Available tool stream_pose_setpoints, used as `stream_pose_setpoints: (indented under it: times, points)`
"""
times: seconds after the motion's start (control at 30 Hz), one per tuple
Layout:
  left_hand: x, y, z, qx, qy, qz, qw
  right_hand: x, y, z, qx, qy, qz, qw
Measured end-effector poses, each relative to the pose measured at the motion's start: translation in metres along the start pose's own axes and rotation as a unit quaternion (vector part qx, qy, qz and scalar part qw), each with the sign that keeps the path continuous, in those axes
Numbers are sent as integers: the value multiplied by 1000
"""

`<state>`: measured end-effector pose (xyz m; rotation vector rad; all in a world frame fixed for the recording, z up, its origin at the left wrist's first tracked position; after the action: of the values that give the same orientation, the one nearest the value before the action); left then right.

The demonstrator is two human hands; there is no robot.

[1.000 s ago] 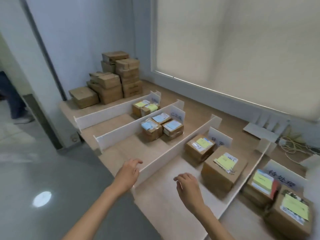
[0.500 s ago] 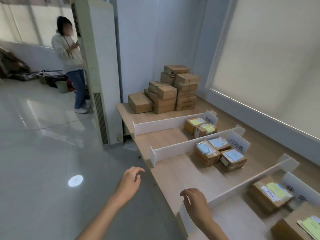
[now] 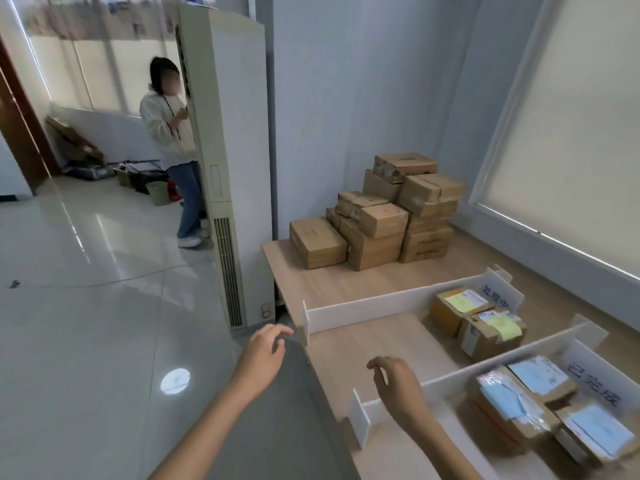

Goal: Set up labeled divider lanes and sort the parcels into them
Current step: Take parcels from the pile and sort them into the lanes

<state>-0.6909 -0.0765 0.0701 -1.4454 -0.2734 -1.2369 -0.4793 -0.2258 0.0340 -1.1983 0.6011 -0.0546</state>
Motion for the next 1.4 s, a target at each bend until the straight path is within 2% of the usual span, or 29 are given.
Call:
stream_pose_setpoints:
  times: [0.2, 0.37, 0.57, 0.73, 0.8, 0.9, 1.03, 1.23, 1.3, 1.4]
  points:
    - [-48, -8, 92, -11, -13, -18, 1000, -29, 38, 94, -1, 9, 3, 1000]
    - [-83, -2, 184, -62, 6, -16, 998, -51, 83, 159, -18, 44, -10, 999]
    - [-118, -8, 293, -120, 35, -8, 992, -73, 104, 250, 5, 104, 6, 995]
    - [-132, 6, 368, -162, 50, -4, 986, -54, 108, 309, 30, 178, 44, 983]
    - [-135, 20, 391, -187, 62, 3, 980, -35, 103, 332, 66, 216, 71, 971]
    - [-143, 40, 431, -200, 78, 7, 977, 1, 87, 374, 122, 295, 113, 941]
    - [-146, 69, 485, -231, 84, -3, 969, 62, 69, 453, 157, 353, 127, 913]
    - [-135, 119, 580, -272, 74, -14, 959, 150, 59, 551, 179, 479, 205, 834]
    - [-133, 136, 610, -283, 75, -9, 956, 173, 74, 571, 153, 521, 259, 799]
    - [-134, 155, 646, -296, 83, 2, 952, 189, 105, 594, 134, 554, 422, 706]
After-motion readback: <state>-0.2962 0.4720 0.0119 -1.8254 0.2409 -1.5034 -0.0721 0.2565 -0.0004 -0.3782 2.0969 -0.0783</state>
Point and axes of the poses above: each hand's wrist, its own z-axis towards the middle knuckle, its own y-axis out of the palm, x = y × z, the point moved 10 cm from there along z, towards the middle knuckle, and after that the axes turned 5 degrees about -z, right-handed, at the moved point
